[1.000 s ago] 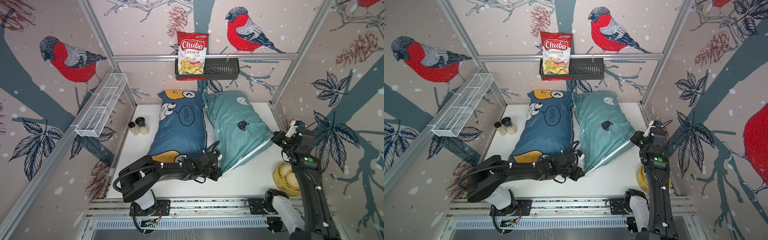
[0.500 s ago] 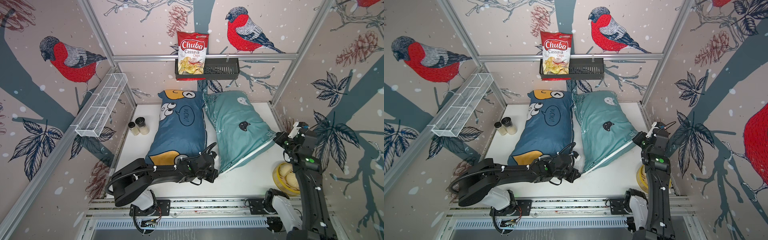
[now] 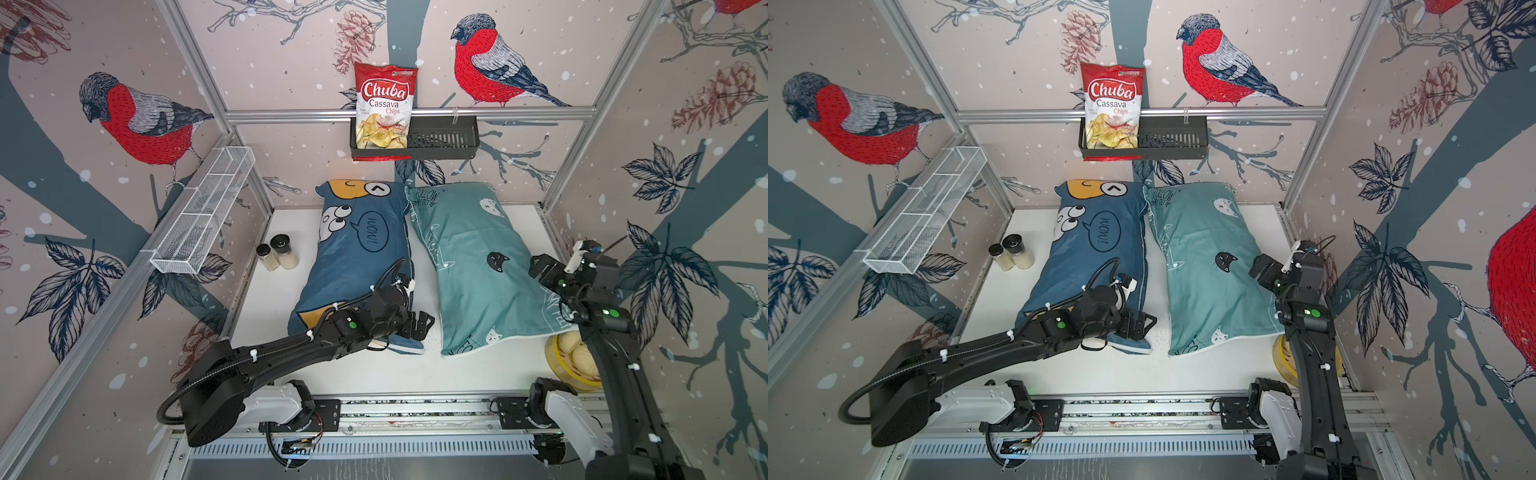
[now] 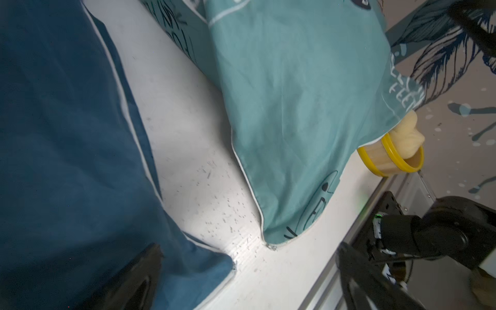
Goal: Zip up pillowcases
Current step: Pick up the pillowcase from the center of the board, then adjust the pillowcase at the center of the board.
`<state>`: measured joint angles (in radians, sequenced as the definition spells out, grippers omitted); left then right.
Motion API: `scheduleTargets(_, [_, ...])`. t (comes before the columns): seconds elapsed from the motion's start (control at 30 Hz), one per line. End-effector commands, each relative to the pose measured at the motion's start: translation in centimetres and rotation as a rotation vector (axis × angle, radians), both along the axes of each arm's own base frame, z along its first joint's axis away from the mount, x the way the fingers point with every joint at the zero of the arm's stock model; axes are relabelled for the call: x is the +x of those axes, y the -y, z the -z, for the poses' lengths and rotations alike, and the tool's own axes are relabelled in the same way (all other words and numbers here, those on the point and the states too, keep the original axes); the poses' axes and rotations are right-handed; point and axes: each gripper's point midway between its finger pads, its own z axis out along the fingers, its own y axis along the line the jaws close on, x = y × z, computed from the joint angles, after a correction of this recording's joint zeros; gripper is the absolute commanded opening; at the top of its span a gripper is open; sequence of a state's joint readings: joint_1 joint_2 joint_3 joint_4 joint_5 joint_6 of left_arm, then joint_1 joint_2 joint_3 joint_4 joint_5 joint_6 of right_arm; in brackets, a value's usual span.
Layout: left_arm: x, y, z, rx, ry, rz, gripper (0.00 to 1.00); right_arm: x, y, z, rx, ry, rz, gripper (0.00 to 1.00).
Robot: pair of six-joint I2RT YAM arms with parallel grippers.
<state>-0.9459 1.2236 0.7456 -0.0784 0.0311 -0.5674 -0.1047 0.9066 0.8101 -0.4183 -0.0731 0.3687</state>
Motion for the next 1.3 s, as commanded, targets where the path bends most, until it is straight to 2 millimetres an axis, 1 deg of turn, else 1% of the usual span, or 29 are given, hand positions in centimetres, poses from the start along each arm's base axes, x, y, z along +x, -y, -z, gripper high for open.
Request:
scheduleTargets(0.0, [4.1, -3.9, -2.0, 0.110, 0.156, -0.164, 1.00, 2.2, 0.7, 0.9, -0.057, 0.003, 0.033, 1.00])
scheduleTargets(0.1, [7.0, -7.0, -4.1, 0.075, 0.211, -0.286, 1.00, 5.1, 0.0, 2.5, -0.017, 0.001, -0.004, 1.00])
scheduleTargets(0.17, [8.9, -9.7, -5.1, 0.075, 0.241, -0.365, 1.00, 6.9, -0.3, 3.4, 0.005, -0.017, -0.026, 1.00])
scheduleTargets(0.23, [10.8, -13.0, -6.1, 0.123, 0.290, -0.466, 1.00, 8.5, -0.7, 5.0, 0.025, -0.060, -0.045, 1.00])
scheduleTargets(0.3, [12.6, -17.2, -6.6, 0.245, 0.368, -0.605, 1.00, 10.0, -1.5, 6.5, 0.064, -0.069, -0.073, 0.99])
scheduleTargets(0.33, [13.3, -19.0, -6.6, 0.305, 0.400, -0.671, 1.00, 10.6, -1.9, 7.0, 0.077, -0.072, -0.088, 0.98])
scheduleTargets(0.37, [14.1, -20.4, -6.2, 0.356, 0.426, -0.716, 1.00, 11.2, -2.8, 7.6, 0.089, -0.087, -0.115, 0.98])
scheduleTargets(0.43, [15.5, -22.9, -5.2, 0.399, 0.433, -0.793, 1.00, 12.2, -4.7, 8.6, 0.084, -0.104, -0.161, 0.98])
scheduleTargets(0.5, [16.6, -25.3, -4.6, 0.393, 0.422, -0.883, 1.00, 12.7, -7.1, 9.6, 0.089, -0.125, -0.222, 0.98])
scheduleTargets(0.57, [17.3, -27.1, -4.6, 0.361, 0.439, -0.954, 1.00, 12.9, -9.4, 10.5, 0.094, -0.143, -0.280, 0.97])
scheduleTargets(0.67, [18.5, -29.0, -4.1, 0.311, 0.436, -1.004, 1.00, 12.4, -12.5, 11.6, 0.111, -0.164, -0.349, 0.97])
scheduleTargets(0.7, [18.9, -29.3, -3.7, 0.310, 0.425, -1.009, 1.00, 12.1, -13.3, 11.8, 0.117, -0.166, -0.367, 0.97])
scheduleTargets(0.73, [19.3, -29.1, -3.3, 0.304, 0.414, -0.999, 1.00, 11.9, -14.0, 11.8, 0.124, -0.161, -0.380, 0.97])
scheduleTargets(0.77, [19.7, -28.5, -2.8, 0.287, 0.405, -0.968, 1.00, 11.6, -14.7, 11.8, 0.127, -0.158, -0.396, 0.97])
scheduleTargets(0.83, [20.3, -26.5, -1.6, 0.212, 0.360, -0.892, 1.00, 11.2, -15.6, 11.8, 0.136, -0.152, -0.424, 0.97])
scheduleTargets(0.9, [20.5, -23.9, -0.1, 0.107, 0.283, -0.793, 1.00, 10.8, -16.7, 11.8, 0.164, -0.152, -0.462, 0.96])
scheduleTargets(0.93, [20.4, -22.9, 0.4, 0.075, 0.255, -0.757, 1.00, 10.6, -16.9, 11.6, 0.172, -0.151, -0.469, 0.96])
scheduleTargets(0.97, [20.3, -22.2, 0.6, 0.054, 0.243, -0.750, 1.00, 10.3, -16.9, 11.3, 0.173, -0.146, -0.466, 0.96])
scheduleTargets(1.0, [20.0, -21.9, 0.5, 0.057, 0.253, -0.753, 1.00, 10.0, -16.5, 10.5, 0.168, -0.127, -0.458, 0.96])
scheduleTargets(1.07, [19.6, -22.8, -0.8, 0.079, 0.288, -0.803, 1.00, 9.8, -14.9, 8.6, 0.149, -0.087, -0.425, 0.98])
scheduleTargets(1.13, [19.5, -24.5, -3.3, 0.128, 0.385, -0.860, 1.00, 10.0, -12.0, 6.3, 0.103, -0.047, -0.359, 0.99])
scheduleTargets(1.2, [19.4, -25.9, -6.0, 0.174, 0.477, -0.890, 1.00, 10.1, -7.9, 3.8, 0.031, 0.009, -0.232, 0.99])
scheduleTargets(1.27, [19.2, -27.5, -7.8, 0.243, 0.533, -0.925, 1.00, 9.8, -3.6, 2.3, -0.026, 0.055, -0.070, 0.99])
